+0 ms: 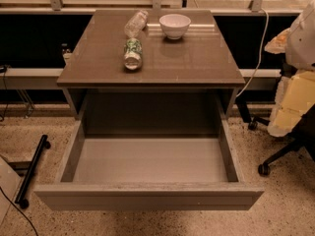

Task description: Place green can into top drawer

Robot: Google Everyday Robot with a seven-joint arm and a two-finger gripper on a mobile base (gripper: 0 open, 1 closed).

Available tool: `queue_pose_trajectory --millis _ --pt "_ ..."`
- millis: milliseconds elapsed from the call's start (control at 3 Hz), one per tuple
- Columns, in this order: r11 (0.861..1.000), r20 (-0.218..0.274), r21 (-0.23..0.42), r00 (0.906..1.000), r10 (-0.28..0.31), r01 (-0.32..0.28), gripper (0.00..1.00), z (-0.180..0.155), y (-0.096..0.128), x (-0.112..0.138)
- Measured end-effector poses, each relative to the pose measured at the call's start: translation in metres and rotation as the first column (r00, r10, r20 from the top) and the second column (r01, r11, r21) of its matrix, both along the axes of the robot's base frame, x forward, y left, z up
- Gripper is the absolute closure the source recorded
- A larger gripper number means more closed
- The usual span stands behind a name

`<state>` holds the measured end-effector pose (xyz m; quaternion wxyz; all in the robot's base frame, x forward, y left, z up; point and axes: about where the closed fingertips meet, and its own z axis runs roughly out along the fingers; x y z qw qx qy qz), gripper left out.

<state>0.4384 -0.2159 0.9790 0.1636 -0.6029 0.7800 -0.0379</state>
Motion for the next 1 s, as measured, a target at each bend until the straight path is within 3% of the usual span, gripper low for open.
queue_pose_trajectory --millis 333,1000 --pt "1.000 0.000 0.000 1.0000 0.000 0.000 0.00 0.000 0.000 0.000" --pt "0.997 0.031 0.052 0.9975 0.064 -0.065 0.00 -0.001 0.032 0.023"
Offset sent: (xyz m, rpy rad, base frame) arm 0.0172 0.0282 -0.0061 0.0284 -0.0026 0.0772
